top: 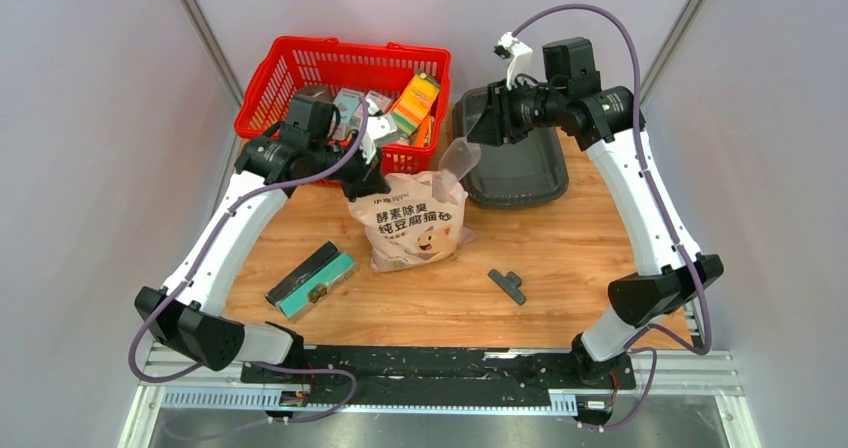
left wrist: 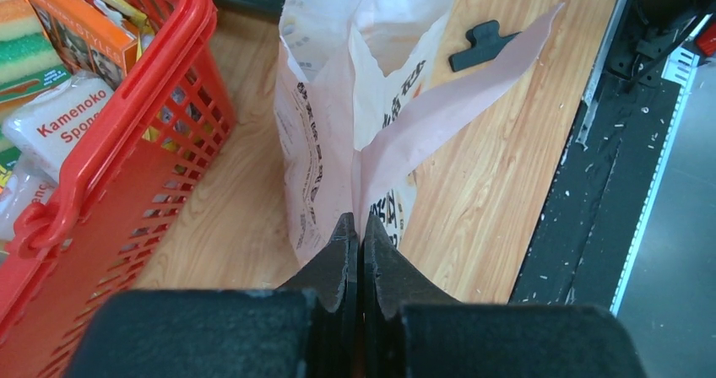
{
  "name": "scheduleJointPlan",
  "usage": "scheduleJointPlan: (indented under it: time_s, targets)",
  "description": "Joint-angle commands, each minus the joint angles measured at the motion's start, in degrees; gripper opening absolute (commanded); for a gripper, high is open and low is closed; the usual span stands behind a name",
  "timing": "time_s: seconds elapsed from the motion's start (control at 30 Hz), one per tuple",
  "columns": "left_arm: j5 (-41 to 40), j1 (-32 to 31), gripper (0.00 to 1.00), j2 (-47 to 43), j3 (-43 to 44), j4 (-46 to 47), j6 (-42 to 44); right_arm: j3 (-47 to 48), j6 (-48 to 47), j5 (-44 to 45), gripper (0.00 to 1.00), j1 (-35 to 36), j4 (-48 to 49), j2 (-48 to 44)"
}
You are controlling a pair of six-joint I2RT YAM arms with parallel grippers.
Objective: Fill the litter box with clean litter
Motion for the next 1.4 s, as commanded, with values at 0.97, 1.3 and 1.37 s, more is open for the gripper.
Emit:
scheduleJointPlan:
  time_s: [0.97, 1.3, 1.37]
  targets:
    - [1.38, -1.76, 0.0, -8.69, -4.82, 22.19, -17.05, -13.72, 1.93, 18.94, 0.0, 8.69, -0.9, 0.71]
    - [2.34, -1.76, 0.0, -8.17, -4.29, 24.03, -15.29, -22.45, 1.5, 36.07, 0.0, 11.42, 2.36, -3.34]
    - [2.78, -1.76, 0.0, -6.94, -3.33, 24.74, -15.64, -19.12, 2.29, 37.4, 0.0, 11.07, 1.92, -2.38]
